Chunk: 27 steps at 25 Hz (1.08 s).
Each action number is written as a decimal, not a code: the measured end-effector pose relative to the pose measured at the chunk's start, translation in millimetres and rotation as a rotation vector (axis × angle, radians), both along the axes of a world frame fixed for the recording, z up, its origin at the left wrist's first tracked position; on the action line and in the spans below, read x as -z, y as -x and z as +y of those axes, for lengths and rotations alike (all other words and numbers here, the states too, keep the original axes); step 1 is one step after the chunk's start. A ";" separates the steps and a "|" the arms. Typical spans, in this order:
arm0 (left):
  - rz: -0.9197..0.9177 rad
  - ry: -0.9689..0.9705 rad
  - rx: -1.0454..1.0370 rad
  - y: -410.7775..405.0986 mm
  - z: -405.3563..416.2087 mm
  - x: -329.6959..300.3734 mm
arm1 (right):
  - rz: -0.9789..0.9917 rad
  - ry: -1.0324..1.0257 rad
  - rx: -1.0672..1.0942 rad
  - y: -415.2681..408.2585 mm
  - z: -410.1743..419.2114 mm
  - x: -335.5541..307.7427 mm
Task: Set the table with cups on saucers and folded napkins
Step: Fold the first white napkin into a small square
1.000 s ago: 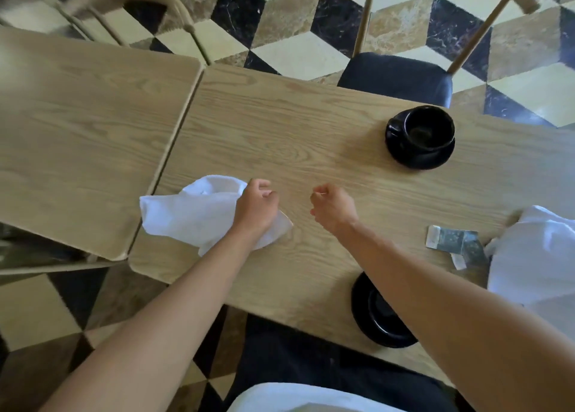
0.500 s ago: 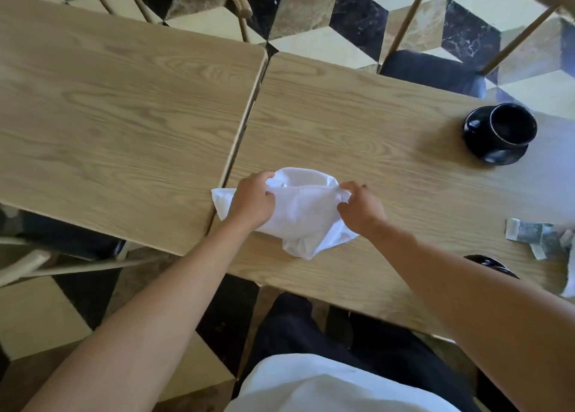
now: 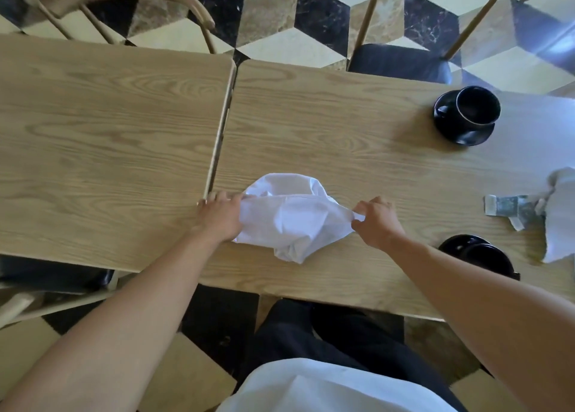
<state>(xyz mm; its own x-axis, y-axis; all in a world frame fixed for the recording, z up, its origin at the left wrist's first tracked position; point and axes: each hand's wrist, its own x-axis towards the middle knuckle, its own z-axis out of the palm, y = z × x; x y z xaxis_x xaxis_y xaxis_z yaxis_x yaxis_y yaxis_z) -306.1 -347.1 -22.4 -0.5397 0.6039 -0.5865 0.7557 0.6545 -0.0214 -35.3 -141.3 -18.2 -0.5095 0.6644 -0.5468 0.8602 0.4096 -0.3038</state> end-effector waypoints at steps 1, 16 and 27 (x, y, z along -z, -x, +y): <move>0.023 0.016 -0.031 2.7 -1.5 0.8 | 0.020 0.035 0.011 -4.5 2.8 0.3; 0.011 -0.701 -0.486 79.6 56.9 -153.6 | 0.582 -0.079 0.462 25.6 119.7 -148.8; -0.347 -1.604 -0.559 132.6 172.3 -387.1 | 1.452 0.046 0.686 53.1 211.7 -375.6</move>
